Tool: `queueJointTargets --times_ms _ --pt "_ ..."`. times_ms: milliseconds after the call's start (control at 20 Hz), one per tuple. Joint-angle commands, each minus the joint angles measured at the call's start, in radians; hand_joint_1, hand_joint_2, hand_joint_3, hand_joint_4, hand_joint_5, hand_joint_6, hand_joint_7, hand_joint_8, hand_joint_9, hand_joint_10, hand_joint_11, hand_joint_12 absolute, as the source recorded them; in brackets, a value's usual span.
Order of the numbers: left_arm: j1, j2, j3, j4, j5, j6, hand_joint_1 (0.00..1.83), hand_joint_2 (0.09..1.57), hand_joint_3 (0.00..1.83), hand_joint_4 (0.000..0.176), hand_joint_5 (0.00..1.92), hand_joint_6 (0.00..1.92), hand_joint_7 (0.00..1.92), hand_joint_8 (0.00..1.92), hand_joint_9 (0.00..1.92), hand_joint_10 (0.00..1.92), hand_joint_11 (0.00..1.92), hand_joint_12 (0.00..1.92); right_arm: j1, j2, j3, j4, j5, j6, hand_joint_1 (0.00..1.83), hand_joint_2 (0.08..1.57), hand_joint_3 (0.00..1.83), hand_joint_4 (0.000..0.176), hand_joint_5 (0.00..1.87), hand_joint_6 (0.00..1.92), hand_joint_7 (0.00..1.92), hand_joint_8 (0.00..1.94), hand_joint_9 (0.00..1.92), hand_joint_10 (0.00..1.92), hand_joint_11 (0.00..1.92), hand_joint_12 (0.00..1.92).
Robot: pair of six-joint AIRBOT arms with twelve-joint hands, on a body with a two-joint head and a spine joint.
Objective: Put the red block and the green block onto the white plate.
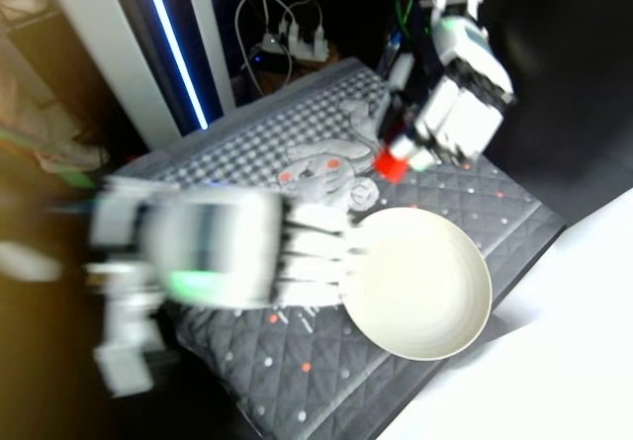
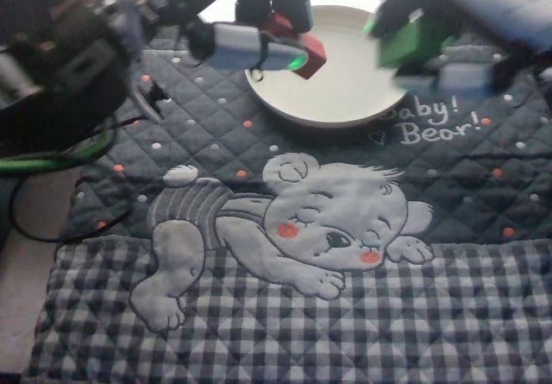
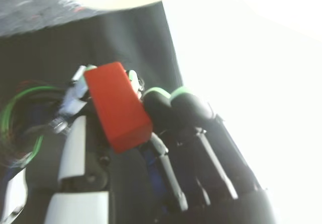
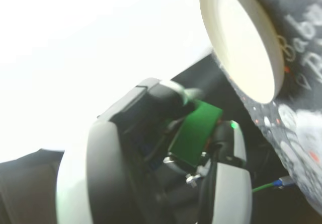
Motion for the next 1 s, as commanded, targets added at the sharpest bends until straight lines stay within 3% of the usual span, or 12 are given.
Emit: queueJointTargets --times_ms 0,150,200,250,350,400,450,500,700,750,850,950 --pt "-0.014 -0.026 0.038 -0.029 -0.033 0.001 1.28 1.05 0.0 0.0 1.07 0.68 1.22 0.75 1.25 0.54 1.05 1.2 0.023 -0.025 0.067 0.057 0.042 0.023 1.24 1.16 0.0 0.0 0.9 0.92 0.93 1.3 0.95 1.35 0.88 1.71" --pt "-0.017 -0.114 0.16 -0.05 0.07 0.0 1.26 1.07 0.0 0.0 1.06 0.69 1.13 0.9 1.24 0.36 0.98 1.04 0.033 -0.131 0.199 0.042 -0.025 0.117 1.28 1.09 0.0 0.0 0.96 0.91 1.12 0.84 1.19 0.72 1.07 1.05" --pt "-0.019 -0.129 0.175 -0.049 0.086 0.0 1.24 1.1 0.01 0.0 0.97 0.85 1.06 1.0 1.17 0.27 0.86 1.03 0.034 -0.134 0.202 0.033 -0.027 0.124 1.37 1.08 0.01 0.0 0.89 0.88 1.11 0.76 1.12 1.01 0.94 1.03" --pt "-0.019 -0.126 0.171 -0.05 0.083 0.0 1.21 1.14 0.0 0.0 0.9 1.02 0.98 1.08 1.04 0.16 0.62 1.04 0.034 -0.134 0.196 0.029 -0.025 0.129 1.24 1.06 0.0 0.0 0.72 0.33 0.94 0.32 0.95 0.56 0.72 1.03" --pt "-0.017 -0.1 0.14 -0.055 0.066 0.0 1.05 1.02 0.0 0.0 0.48 0.1 0.68 0.15 0.74 0.01 0.07 1.18 0.034 -0.131 0.183 0.019 0.003 0.158 0.97 0.88 0.0 0.154 0.18 0.01 0.17 0.01 0.21 0.04 0.07 0.63" --pt "-0.014 -0.089 0.127 -0.058 0.054 0.0 0.94 0.97 0.0 0.0 0.39 0.02 0.56 0.03 0.57 0.0 0.01 1.01 0.034 -0.125 0.172 0.017 0.016 0.164 0.91 0.85 0.0 0.172 0.05 0.01 0.05 0.01 0.05 0.01 0.01 0.36" --pt "-0.01 -0.066 0.099 -0.058 0.034 0.001 0.93 0.96 0.0 0.018 0.35 0.01 0.49 0.01 0.51 0.0 0.0 1.07 0.034 -0.106 0.155 0.01 0.029 0.164 0.85 0.86 0.0 0.175 0.01 0.0 0.01 0.0 0.01 0.0 0.0 0.13" --pt "-0.009 -0.023 0.048 -0.057 0.002 0.019 0.89 0.94 0.0 0.112 0.28 0.0 0.38 0.0 0.49 0.0 0.11 1.27 0.034 -0.081 0.125 -0.005 0.049 0.164 0.7 0.87 0.01 0.176 0.0 0.0 0.0 0.0 0.0 0.0 0.0 0.0" --pt "-0.01 0.142 -0.135 -0.013 -0.117 0.048 0.88 0.96 0.0 0.103 0.2 0.0 0.27 0.0 0.4 0.0 0.11 1.14 0.033 0.054 -0.008 -0.036 0.141 0.156 0.73 0.85 0.0 0.176 0.0 0.0 0.0 0.0 0.0 0.0 0.0 0.0" --pt "-0.007 0.208 -0.2 0.011 -0.155 0.049 0.86 0.96 0.0 0.105 0.19 0.0 0.28 0.0 0.4 0.0 0.09 1.17 0.033 0.099 -0.071 -0.048 0.169 0.13 0.75 0.86 0.0 0.096 0.0 0.0 0.0 0.0 0.0 0.0 0.0 0.0" --pt "0.065 0.373 -0.352 0.02 -0.276 0.058 0.9 0.92 0.0 0.093 0.21 0.0 0.3 0.0 0.38 0.0 0.02 1.22 0.032 0.286 -0.244 -0.081 0.23 0.032 0.67 0.84 0.0 0.169 0.0 0.0 0.01 0.0 0.0 0.0 0.0 0.0" --pt "0.144 0.473 -0.446 -0.017 -0.396 0.061 0.88 0.93 0.0 0.099 0.19 0.0 0.28 0.0 0.36 0.0 0.0 1.19 0.014 0.389 -0.367 -0.111 0.248 -0.012 0.75 0.84 0.0 0.175 0.0 0.0 0.0 0.0 0.0 0.0 0.0 0.0"
